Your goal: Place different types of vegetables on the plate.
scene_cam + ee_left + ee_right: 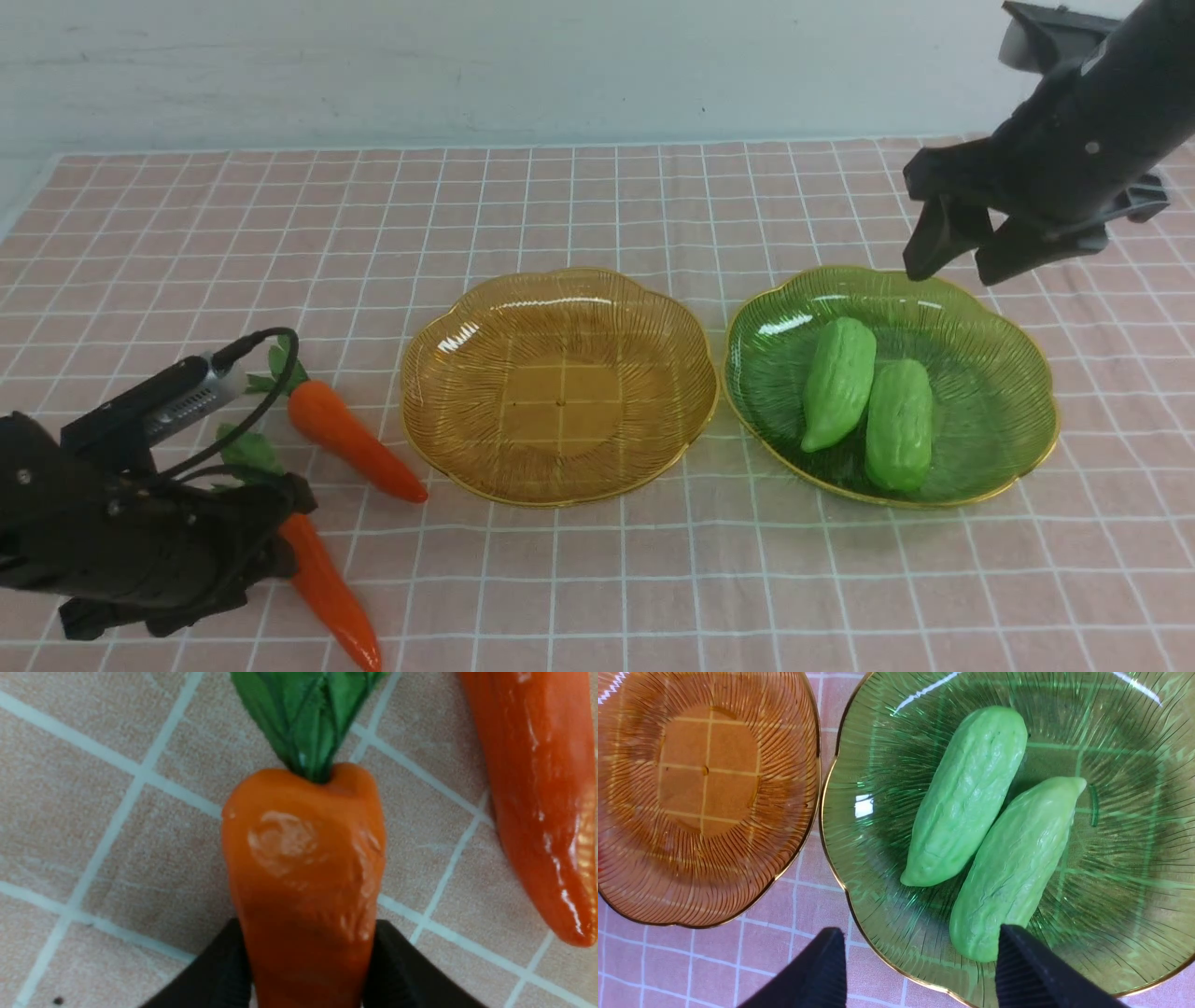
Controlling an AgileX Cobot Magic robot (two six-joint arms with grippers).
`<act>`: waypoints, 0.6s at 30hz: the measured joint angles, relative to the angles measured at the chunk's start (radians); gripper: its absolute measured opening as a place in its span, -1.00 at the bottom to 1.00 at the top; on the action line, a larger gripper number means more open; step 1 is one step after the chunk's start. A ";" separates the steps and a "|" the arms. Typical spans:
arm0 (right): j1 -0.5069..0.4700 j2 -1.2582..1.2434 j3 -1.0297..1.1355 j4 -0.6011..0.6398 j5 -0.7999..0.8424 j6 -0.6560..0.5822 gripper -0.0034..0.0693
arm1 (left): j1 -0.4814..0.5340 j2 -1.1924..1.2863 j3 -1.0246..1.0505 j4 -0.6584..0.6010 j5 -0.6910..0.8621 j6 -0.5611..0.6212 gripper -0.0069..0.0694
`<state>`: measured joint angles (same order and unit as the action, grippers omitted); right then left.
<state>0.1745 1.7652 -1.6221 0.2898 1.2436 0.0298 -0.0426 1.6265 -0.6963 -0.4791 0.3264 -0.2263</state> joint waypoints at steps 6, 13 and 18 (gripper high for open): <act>0.000 -0.012 0.000 0.000 0.000 -0.007 0.19 | 0.000 -0.038 -0.002 0.053 0.020 0.034 -0.28; 0.000 -0.136 0.001 0.000 0.001 -0.050 0.00 | 0.000 -0.132 -0.099 0.077 0.171 0.054 -0.32; 0.000 -0.268 0.001 -0.001 0.009 -0.085 -0.41 | -0.002 -0.129 -0.260 0.081 0.325 0.098 -0.32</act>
<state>0.1745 1.4971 -1.6212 0.2887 1.2524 -0.0556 -0.0446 1.4972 -0.9567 -0.3976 0.6510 -0.1281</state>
